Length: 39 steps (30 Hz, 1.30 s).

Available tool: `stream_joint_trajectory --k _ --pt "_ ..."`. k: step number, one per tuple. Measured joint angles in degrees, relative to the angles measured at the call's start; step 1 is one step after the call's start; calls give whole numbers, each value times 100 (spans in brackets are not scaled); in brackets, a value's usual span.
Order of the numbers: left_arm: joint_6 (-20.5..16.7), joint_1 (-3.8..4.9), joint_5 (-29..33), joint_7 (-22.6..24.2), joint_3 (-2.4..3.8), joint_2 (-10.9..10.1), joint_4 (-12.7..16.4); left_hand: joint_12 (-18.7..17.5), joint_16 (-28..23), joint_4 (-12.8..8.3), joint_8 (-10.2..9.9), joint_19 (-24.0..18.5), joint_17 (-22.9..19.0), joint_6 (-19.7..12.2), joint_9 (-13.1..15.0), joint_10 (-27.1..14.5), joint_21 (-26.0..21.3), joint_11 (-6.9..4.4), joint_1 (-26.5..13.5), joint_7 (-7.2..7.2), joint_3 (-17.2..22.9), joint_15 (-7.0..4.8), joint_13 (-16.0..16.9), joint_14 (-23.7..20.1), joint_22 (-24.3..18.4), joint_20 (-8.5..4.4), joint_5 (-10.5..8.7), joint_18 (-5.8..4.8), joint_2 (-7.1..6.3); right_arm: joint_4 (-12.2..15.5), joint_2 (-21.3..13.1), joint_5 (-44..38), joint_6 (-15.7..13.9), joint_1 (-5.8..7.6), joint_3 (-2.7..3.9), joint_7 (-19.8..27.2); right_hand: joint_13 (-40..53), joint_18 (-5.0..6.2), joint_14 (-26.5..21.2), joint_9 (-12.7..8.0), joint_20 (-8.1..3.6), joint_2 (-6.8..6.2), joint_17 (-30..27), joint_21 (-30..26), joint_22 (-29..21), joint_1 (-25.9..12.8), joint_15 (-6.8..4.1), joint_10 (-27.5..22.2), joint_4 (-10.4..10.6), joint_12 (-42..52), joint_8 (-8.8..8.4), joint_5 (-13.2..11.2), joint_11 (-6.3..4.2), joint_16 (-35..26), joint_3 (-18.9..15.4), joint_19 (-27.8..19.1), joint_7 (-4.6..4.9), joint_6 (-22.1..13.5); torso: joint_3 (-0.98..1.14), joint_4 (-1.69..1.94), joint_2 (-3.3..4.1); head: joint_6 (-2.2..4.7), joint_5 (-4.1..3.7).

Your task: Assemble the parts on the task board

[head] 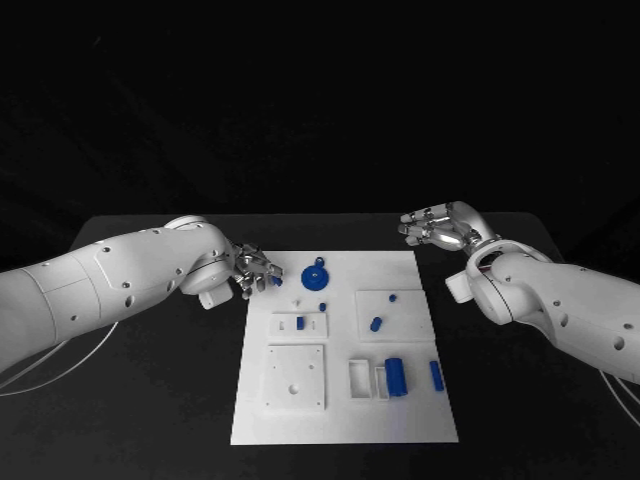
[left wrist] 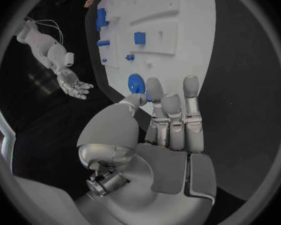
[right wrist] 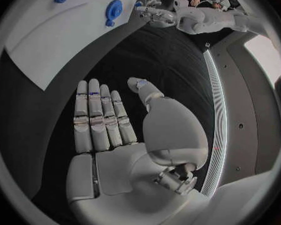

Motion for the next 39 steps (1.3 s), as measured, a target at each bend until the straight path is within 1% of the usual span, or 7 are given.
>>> stream_joint_trajectory --k 7,12,15,18,22,26,39 --pt "-269 0 -61 -70 -83 -274 490 -50 0 -213 192 24 29 92 -441 143 38 -40 51 95 -213 -39 -69 105 4 -23 -199 0 -47 7 -23 12 0 -20 0 1 0 0 0 0 0 0 0 0 0 0 0 0 0 0 0 0 0 0 0 0 0 0 4 -1 0 -5 13" --pt "-522 -8 -118 -89 -147 -478 845 -117 0 -353 270 53 72 243 -924 258 38 -28 368 246 -352 -31 -69 196 4 -52 -1071 0 -14 15 -40 21 0 -37 0 1 0 0 0 0 0 0 0 0 0 0 0 0 18 0 0 25 0 0 18 0 0 0 4 0 -1 -14 22" --pt "-700 -26 -152 -90 -183 -605 1053 -168 -33 -431 286 74 116 322 -1143 308 38 -38 468 325 -430 -50 -69 234 4 -73 -1221 0 -42 21 -55 29 0 -53 0 1 0 0 0 0 0 0 0 0 0 0 0 0 18 0 0 25 0 0 18 0 0 0 4 1 -2 -19 26" --pt "-905 -39 -199 -83 -226 -718 1245 -222 -90 -470 373 116 150 368 -1238 372 38 -43 509 370 -469 -50 -62 279 3 -71 -1245 -1 -79 29 -69 37 0 -68 0 1 0 0 0 0 0 0 0 0 0 0 0 0 17 0 0 24 0 0 17 0 0 0 4 1 -2 -26 32" --pt "-1208 -62 -276 -48 -268 -839 1472 -350 -203 -549 360 179 228 499 -1616 512 35 -56 688 492 -549 -63 20 391 3 -72 -1622 0 -128 39 -84 47 0 -89 0 1 0 -1 0 0 0 0 0 0 0 0 0 0 32 0 0 24 0 0 32 0 0 0 4 1 -3 -51 42" --pt "-1566 -99 -374 13 -294 -968 1710 -559 -339 -514 84 239 411 670 -1886 640 -23 -66 841 524 -709 -70 162 489 3 -91 -1665 0 -143 48 -103 58 0 -111 0 1 0 0 0 0 0 0 0 0 0 0 0 0 32 0 0 50 0 0 32 0 0 0 1 1 -3 -74 60" --pt "-2719 -289 -697 245 -311 -1314 2334 -831 -564 -428 -39 311 691 737 -2069 658 -66 -59 1025 544 -820 -92 345 604 2 -101 -1756 0 -111 59 -146 83 0 -213 1 4 0 0 0 0 0 0 0 0 0 0 0 0 48 0 0 101 0 0 48 0 0 0 10 12 -10 -136 94"
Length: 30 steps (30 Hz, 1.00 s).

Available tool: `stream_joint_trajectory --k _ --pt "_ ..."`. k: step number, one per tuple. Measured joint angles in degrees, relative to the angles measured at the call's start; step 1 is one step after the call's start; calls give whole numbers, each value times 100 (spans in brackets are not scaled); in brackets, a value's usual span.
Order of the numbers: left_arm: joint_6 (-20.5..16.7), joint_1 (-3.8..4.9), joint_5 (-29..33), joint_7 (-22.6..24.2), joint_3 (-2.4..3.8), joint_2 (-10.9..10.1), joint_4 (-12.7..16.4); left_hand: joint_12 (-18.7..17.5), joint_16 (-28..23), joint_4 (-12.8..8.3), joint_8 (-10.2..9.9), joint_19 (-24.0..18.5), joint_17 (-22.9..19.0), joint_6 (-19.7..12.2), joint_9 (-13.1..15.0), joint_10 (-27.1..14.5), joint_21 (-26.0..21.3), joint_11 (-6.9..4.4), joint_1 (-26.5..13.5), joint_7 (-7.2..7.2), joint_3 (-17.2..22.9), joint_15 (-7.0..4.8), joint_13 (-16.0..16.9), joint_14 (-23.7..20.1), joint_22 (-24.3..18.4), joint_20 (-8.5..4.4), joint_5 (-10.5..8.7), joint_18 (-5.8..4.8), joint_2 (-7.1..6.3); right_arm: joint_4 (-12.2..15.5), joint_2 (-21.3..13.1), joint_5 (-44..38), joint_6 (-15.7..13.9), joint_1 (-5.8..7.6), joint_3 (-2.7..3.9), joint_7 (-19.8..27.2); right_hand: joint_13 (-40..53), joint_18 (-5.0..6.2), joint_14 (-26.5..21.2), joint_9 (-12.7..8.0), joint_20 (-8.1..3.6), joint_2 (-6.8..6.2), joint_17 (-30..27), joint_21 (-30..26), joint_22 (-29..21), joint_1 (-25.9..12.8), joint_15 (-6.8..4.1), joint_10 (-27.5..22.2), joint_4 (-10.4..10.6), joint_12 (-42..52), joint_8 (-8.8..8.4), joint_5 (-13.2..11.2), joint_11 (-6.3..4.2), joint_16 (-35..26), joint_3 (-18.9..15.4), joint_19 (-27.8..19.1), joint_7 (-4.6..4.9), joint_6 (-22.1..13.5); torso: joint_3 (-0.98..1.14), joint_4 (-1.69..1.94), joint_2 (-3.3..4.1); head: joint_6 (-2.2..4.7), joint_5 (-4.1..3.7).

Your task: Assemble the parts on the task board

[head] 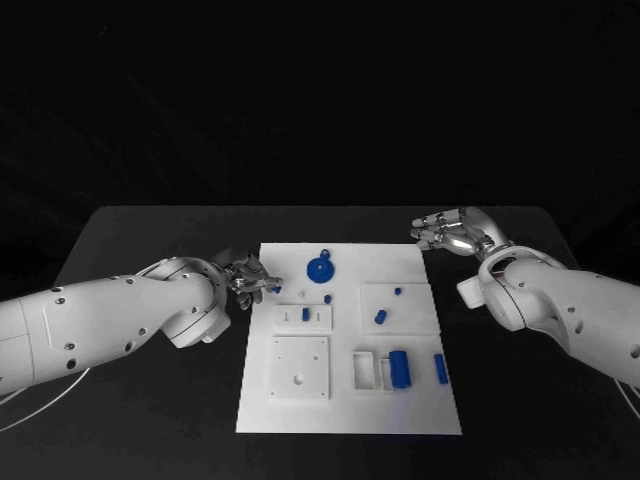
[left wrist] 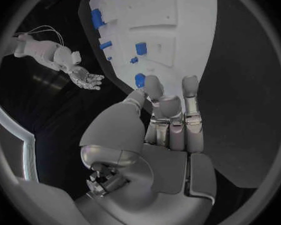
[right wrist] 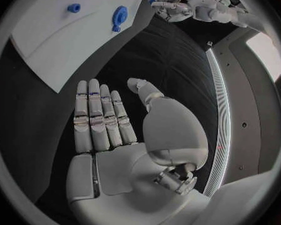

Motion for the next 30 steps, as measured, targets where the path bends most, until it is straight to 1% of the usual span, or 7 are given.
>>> stream_joint_trajectory --k 2,4,8,17,21,24,30 --pt "-131 -45 -30 35 0 -48 94 -48 -82 30 -51 0 -9 18 -78 8 -31 8 30 15 -30 1 0 1 0 0 -92 0 -6 0 -4 5 0 -22 0 0 0 0 0 0 0 0 0 0 0 0 0 0 16 0 0 28 0 0 16 0 0 0 1 4 -5 -9 1" --pt "-258 -99 -57 73 0 -86 174 -85 -103 58 -71 0 -6 30 -134 9 -31 9 92 23 -58 9 2 9 0 0 -109 0 -5 2 -10 10 0 -43 0 0 0 0 0 0 0 0 0 0 0 0 0 0 16 0 0 33 0 0 16 0 0 0 2 7 -9 -18 0" --pt "-482 -187 -113 152 -1 -121 285 -123 -151 92 -203 33 39 55 -423 18 -52 19 180 28 -92 6 22 15 0 -9 -196 0 -21 6 -23 19 0 -62 -1 1 0 0 0 0 0 -23 0 0 0 -23 0 0 17 0 0 32 0 0 14 0 0 0 4 12 -16 -33 -11" --pt "-966 -396 -363 288 -3 -138 444 -124 -180 115 -269 82 183 92 -750 27 -52 27 297 40 -146 -8 35 131 -1 0 -199 0 -32 12 -61 35 -2 -85 -1 5 0 0 0 0 0 -23 0 0 0 -23 0 0 49 0 0 64 0 0 15 0 0 0 4 11 -16 -62 -7" --pt "-1137 -459 -537 290 -4 -135 493 -124 -180 123 -286 102 288 93 -800 26 -52 26 297 40 -154 -1 47 184 -1 -20 -219 0 -32 13 -72 39 -4 -88 -1 7 0 0 0 0 0 -23 0 0 0 -23 0 0 49 0 0 65 0 0 15 0 0 0 4 11 -13 -82 -6" --pt "-1228 -492 -716 243 -4 -126 533 -2 -147 106 -410 133 492 110 -886 26 -52 26 338 46 -185 3 44 285 -2 10 -220 0 -45 16 -76 42 -5 -89 -1 9 0 0 0 0 0 -23 0 0 0 -23 0 0 49 0 0 65 0 0 15 0 0 0 7 11 -13 -98 -6" --pt "-1284 -524 -1051 32 -4 -101 590 103 -119 99 -488 154 696 128 -916 25 -41 25 349 45 -195 5 4 324 -2 31 -218 0 -55 21 -85 45 -6 -90 0 12 0 0 0 0 0 -23 0 0 0 -23 0 0 49 0 0 65 0 0 15 0 0 0 7 10 -10 -130 -1"
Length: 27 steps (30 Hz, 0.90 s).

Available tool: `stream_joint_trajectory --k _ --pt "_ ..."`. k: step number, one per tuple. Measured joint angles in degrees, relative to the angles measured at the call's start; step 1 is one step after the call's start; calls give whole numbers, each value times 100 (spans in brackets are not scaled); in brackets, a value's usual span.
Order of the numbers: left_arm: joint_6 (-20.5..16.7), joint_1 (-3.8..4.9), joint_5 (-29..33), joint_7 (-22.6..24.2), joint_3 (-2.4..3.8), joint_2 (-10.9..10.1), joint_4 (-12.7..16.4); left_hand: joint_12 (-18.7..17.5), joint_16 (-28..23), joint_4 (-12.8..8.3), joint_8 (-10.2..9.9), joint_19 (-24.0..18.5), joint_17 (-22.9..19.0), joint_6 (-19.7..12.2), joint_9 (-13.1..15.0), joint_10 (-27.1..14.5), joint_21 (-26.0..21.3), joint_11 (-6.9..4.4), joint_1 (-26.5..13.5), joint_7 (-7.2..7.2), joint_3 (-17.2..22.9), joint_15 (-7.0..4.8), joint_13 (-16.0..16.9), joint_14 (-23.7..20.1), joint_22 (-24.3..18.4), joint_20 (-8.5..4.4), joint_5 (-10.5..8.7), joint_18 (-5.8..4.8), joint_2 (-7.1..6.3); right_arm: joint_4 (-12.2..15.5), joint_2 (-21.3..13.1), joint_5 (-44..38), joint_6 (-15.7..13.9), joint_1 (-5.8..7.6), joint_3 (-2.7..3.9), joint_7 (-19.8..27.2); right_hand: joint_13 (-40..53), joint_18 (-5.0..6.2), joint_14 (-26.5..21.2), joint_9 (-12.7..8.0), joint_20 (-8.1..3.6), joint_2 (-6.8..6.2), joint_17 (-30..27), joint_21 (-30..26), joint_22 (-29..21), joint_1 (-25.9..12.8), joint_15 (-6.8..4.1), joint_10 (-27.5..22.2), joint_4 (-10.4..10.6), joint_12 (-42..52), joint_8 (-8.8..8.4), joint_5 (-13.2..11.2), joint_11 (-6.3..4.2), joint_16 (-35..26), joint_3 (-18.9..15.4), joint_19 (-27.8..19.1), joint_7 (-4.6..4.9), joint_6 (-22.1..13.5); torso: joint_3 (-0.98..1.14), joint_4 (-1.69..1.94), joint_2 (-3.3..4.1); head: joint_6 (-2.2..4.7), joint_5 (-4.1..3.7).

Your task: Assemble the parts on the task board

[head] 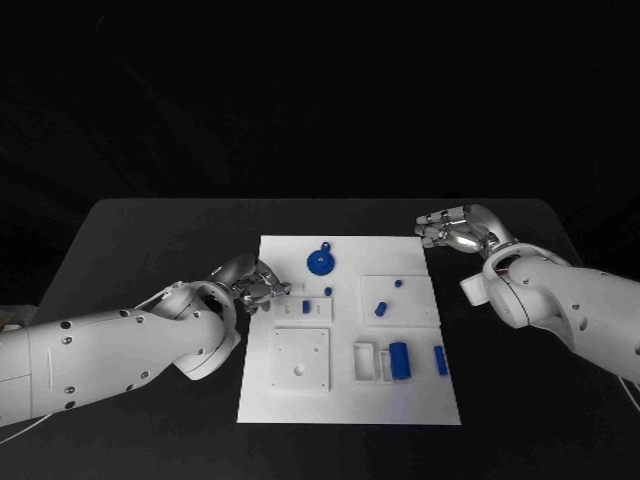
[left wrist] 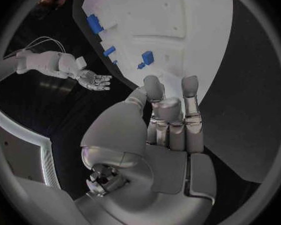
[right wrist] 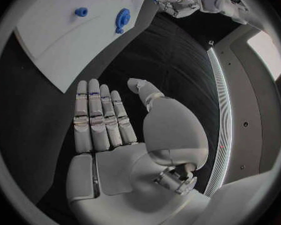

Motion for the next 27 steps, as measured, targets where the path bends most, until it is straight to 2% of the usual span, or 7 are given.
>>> stream_joint_trajectory --k 13,16,25,27 --pt "328 -20 -318 -549 -1 107 15 164 85 -57 -80 20 260 12 -26 -2 88 0 -32 -9 -68 48 -48 53 -1 21 110 0 30 12 -6 4 -3 -1 0 5 0 0 0 0 0 0 0 0 0 0 0 0 0 0 0 0 0 0 0 0 0 0 1 -7 -1 -68 -7" --pt "453 -22 -348 -639 -1 129 -9 164 85 -57 -80 19 289 14 -14 -2 88 0 -32 -10 -67 48 -54 53 0 63 110 -1 30 13 -11 4 -4 -1 0 6 0 0 0 0 0 0 0 0 0 0 0 0 0 0 0 0 0 0 0 0 0 0 1 -7 -1 -82 -10" --pt "730 -49 -397 -821 -1 206 -77 196 85 -58 -102 19 306 39 4 -1 88 1 -93 -1 -67 49 -66 53 4 63 110 0 29 20 -20 6 -6 -1 0 8 0 0 0 0 0 0 0 0 0 0 0 0 23 0 0 -1 0 0 24 0 0 0 2 -8 -1 -97 -40" --pt "759 -54 -403 -841 -1 221 -92 196 85 -58 -103 19 306 39 4 -1 110 2 -94 -1 -66 49 -72 53 4 63 110 72 29 21 -21 6 -6 -1 0 8 0 0 0 0 0 0 0 0 0 0 0 0 23 0 0 -4 0 0 24 0 0 0 2 -8 -1 -99 -45"
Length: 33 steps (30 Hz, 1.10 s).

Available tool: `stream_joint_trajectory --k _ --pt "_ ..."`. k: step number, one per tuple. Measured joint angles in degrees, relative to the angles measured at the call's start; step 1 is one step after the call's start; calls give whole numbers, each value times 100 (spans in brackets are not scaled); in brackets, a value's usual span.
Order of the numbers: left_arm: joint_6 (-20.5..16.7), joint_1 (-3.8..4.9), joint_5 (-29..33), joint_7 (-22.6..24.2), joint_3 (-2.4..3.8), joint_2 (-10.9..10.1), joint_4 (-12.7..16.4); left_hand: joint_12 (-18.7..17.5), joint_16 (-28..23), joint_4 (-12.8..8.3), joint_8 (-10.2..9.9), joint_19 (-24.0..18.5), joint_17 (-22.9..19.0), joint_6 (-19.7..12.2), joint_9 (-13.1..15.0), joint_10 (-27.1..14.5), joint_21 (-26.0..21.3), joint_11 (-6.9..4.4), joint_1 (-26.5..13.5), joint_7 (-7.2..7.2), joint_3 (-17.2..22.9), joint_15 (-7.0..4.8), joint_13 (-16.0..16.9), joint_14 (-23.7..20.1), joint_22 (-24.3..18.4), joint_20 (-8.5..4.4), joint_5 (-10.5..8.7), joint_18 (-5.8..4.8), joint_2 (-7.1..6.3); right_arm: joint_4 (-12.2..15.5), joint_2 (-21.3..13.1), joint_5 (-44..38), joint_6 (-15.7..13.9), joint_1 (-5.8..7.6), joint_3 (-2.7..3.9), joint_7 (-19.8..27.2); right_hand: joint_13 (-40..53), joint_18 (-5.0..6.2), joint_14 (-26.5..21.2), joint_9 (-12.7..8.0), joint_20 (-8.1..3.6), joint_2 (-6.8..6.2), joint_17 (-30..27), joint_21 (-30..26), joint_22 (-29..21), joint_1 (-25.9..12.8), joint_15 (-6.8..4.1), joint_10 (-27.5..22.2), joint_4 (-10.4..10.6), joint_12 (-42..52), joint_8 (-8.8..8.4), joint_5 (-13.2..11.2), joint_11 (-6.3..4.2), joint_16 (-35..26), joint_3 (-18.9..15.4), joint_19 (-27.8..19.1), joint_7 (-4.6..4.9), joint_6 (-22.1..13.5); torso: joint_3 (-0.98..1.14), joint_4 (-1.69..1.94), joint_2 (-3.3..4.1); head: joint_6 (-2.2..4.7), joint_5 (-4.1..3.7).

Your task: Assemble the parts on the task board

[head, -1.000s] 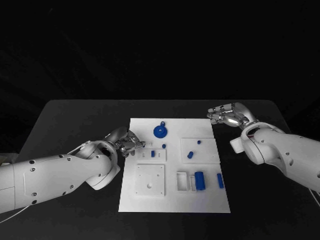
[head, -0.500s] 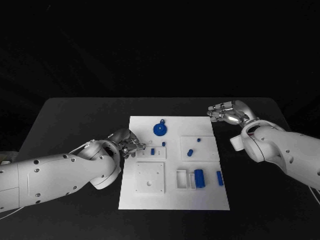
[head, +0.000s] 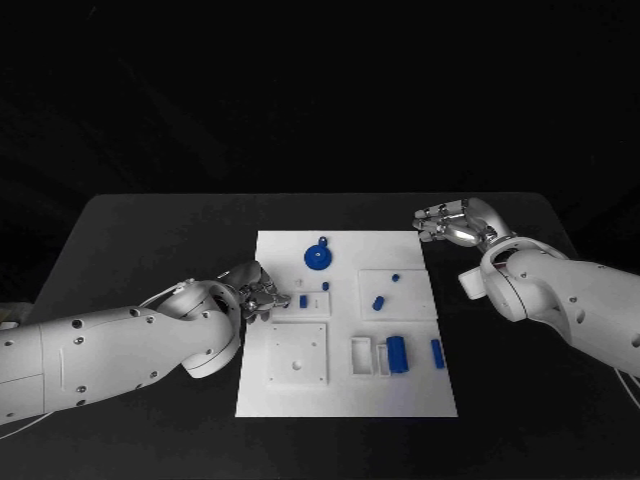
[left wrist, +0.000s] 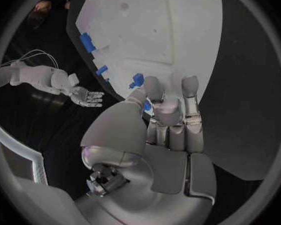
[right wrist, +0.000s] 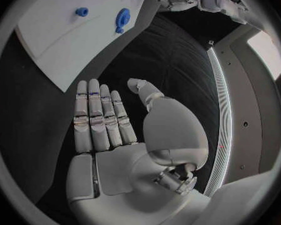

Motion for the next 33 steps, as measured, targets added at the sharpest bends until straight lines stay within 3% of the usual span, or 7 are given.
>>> stream_joint_trajectory --k 33 --pt "4 -22 -202 -23 9 65 -144 34 0 -13 -44 -41 14 64 -49 11 22 12 -91 -21 -7 5 -45 1 -3 40 -12 16 -29 4 -16 3 -1 0 0 3 0 0 0 0 0 0 0 0 0 0 0 0 0 0 0 22 0 0 0 0 0 0 -5 5 -2 -4 -37"
